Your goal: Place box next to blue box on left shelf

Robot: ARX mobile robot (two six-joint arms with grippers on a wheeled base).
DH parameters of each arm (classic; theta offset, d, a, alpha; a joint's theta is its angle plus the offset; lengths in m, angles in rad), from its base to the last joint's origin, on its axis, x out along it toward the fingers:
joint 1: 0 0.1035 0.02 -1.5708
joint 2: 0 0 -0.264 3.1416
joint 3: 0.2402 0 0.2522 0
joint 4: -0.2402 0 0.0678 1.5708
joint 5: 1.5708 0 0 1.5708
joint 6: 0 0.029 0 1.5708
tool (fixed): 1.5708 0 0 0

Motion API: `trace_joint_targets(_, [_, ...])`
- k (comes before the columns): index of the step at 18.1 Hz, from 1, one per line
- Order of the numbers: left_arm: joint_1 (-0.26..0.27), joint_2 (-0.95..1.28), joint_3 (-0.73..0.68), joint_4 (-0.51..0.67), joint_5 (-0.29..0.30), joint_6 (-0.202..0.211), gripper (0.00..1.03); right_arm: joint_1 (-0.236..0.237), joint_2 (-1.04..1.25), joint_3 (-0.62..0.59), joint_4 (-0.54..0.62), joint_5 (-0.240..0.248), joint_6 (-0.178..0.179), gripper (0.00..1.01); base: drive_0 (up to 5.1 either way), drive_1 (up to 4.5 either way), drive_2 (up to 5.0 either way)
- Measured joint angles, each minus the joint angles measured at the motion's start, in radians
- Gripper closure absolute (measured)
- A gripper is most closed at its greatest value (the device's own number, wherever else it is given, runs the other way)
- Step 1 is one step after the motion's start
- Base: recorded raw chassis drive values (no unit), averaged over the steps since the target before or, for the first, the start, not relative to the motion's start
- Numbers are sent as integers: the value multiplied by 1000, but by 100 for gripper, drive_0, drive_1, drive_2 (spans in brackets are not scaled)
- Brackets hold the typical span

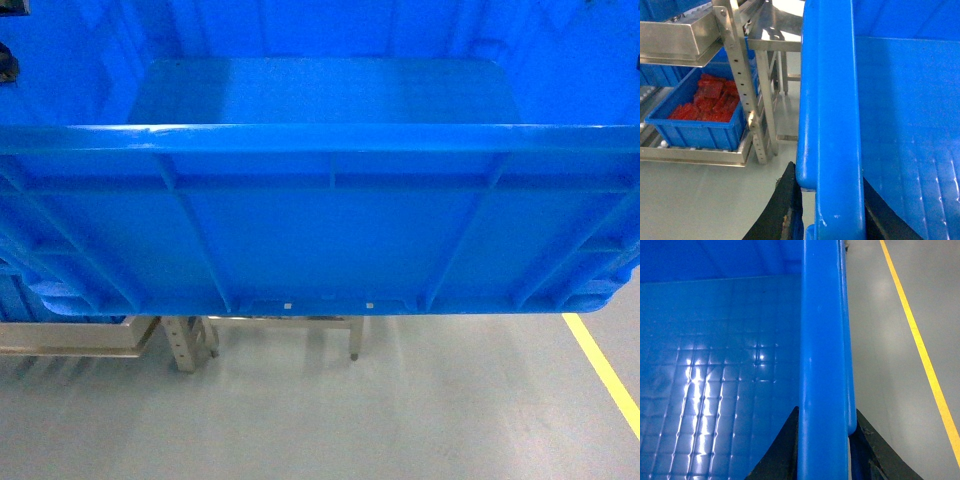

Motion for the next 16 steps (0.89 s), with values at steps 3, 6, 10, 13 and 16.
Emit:
trace_joint_targets(3, [0, 5, 0, -6, -1, 0, 86, 0, 5, 0, -5, 0, 0, 80, 3, 148, -141])
trace_joint_targets(6, [0, 3, 0, 4, 1, 1, 86, 0, 4, 0, 0, 1, 0, 80, -164, 47, 110])
trace_joint_targets(10, [0, 4, 0, -1, 0, 0, 86, 0, 3, 0, -1, 1, 0, 80, -479, 153, 344])
trace_joint_targets(13, [0, 4, 0, -2, 0, 0, 86, 0, 3, 0, -2, 1, 0, 80, -484, 148, 339])
trace_joint_targets(16, [0, 4, 0, -1, 0, 0, 86, 0, 3, 0, 0, 1, 0, 80, -492, 139, 333])
